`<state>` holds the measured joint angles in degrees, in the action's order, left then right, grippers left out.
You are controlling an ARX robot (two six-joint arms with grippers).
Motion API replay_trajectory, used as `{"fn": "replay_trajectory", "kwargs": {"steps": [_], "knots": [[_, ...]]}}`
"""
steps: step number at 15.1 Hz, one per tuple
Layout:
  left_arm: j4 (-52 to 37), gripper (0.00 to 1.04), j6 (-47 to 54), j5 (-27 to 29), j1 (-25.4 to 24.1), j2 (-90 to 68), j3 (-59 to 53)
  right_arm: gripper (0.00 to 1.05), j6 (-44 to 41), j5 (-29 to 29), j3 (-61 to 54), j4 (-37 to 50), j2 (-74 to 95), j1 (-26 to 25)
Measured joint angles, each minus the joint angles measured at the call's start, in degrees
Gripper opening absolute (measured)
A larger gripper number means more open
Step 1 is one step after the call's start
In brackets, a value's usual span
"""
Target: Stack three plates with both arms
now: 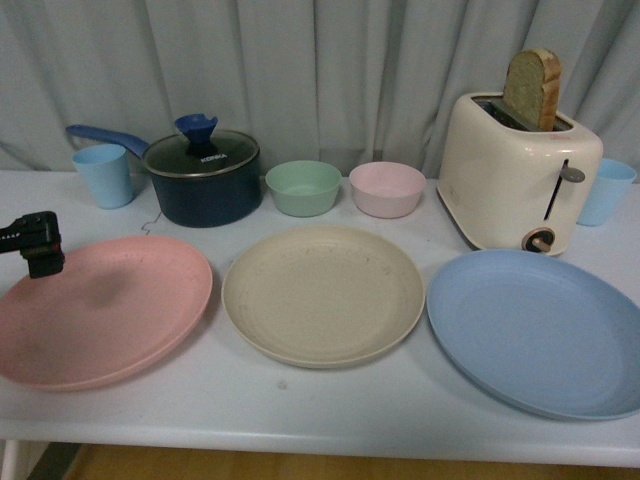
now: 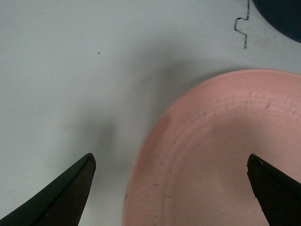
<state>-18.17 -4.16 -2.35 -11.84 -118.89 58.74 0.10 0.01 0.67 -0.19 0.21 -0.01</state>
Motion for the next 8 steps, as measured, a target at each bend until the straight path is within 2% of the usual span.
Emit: {"fn": "replay_trajectory", "kwargs": {"steps": [5, 6, 8], "knots": [[0.98, 0.98, 3.43, -2.82, -2.29, -0.11, -4.13, 0.98, 0.0, 0.0, 0.0, 0.0, 0.0, 0.0], [2.05, 0.94, 4.5, -2.84, -2.29, -0.11, -4.13, 0.98, 0.0, -0.02, 0.0, 0.0, 0.0, 0.0], [4.76, 0.74, 5.92, -2.54, -2.25, -0.11, -3.91, 0.98, 0.0, 0.0, 0.0, 0.0, 0.0, 0.0]]}}
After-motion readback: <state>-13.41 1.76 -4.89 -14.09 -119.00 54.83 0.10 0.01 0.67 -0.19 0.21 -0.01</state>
